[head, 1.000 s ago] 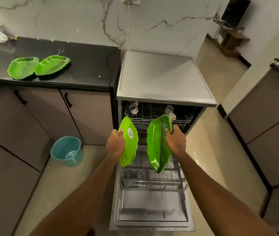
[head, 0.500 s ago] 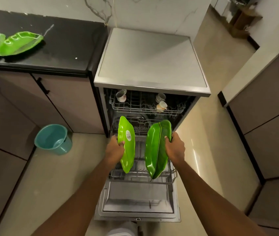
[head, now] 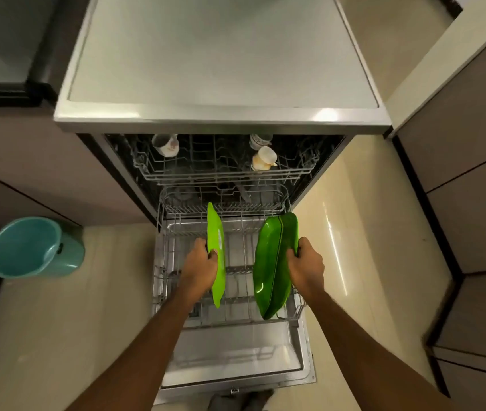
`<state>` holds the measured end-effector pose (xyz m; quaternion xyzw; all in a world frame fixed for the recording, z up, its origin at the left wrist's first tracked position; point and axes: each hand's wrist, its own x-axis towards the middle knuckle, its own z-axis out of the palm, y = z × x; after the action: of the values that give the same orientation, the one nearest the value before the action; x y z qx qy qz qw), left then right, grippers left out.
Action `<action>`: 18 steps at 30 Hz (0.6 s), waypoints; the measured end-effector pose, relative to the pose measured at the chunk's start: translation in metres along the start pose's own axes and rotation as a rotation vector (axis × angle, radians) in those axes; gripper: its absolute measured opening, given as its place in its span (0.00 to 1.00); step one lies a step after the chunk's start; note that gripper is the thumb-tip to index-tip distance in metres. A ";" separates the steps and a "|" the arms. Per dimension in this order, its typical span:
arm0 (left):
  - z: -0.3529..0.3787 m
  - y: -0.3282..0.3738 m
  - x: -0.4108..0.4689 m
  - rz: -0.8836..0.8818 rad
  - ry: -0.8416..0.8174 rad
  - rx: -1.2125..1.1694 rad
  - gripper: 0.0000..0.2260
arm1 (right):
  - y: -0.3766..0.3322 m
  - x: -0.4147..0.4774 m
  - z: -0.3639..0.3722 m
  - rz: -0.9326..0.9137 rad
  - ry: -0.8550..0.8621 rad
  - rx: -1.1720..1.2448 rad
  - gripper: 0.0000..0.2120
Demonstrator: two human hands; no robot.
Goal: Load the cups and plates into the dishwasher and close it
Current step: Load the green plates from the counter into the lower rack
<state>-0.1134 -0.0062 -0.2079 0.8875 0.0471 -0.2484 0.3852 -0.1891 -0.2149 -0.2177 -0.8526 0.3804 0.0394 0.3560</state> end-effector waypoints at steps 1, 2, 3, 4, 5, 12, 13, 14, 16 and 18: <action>0.007 0.001 0.009 0.017 -0.009 -0.005 0.08 | 0.005 0.009 0.005 0.001 0.003 -0.001 0.06; 0.016 0.000 0.022 0.031 -0.023 -0.014 0.09 | 0.011 0.021 0.014 0.006 0.003 0.004 0.05; 0.023 0.000 0.029 0.037 -0.031 -0.024 0.10 | 0.016 0.029 0.020 0.011 0.001 0.017 0.05; 0.030 -0.001 0.035 0.033 -0.028 -0.024 0.10 | 0.020 0.036 0.025 0.016 -0.001 0.033 0.04; 0.043 -0.005 0.045 0.028 -0.018 -0.014 0.10 | 0.029 0.048 0.033 0.015 0.007 0.047 0.04; 0.107 -0.030 0.086 0.027 0.029 -0.052 0.08 | 0.068 0.127 0.076 -0.027 0.008 0.002 0.04; 0.114 -0.033 0.091 0.030 0.040 -0.050 0.08 | 0.072 0.137 0.079 -0.036 0.014 0.004 0.04; 0.120 -0.036 0.095 0.034 0.054 -0.044 0.08 | 0.075 0.147 0.080 -0.045 0.022 0.004 0.05; 0.134 -0.043 0.104 0.034 0.082 -0.047 0.08 | 0.085 0.169 0.085 -0.065 0.043 -0.019 0.06; 0.143 -0.048 0.110 0.033 0.100 -0.071 0.08 | 0.090 0.188 0.086 -0.077 0.063 -0.053 0.06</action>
<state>-0.0884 -0.0860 -0.3753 0.8852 0.0605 -0.1954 0.4178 -0.0994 -0.3186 -0.3970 -0.8767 0.3571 0.0088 0.3222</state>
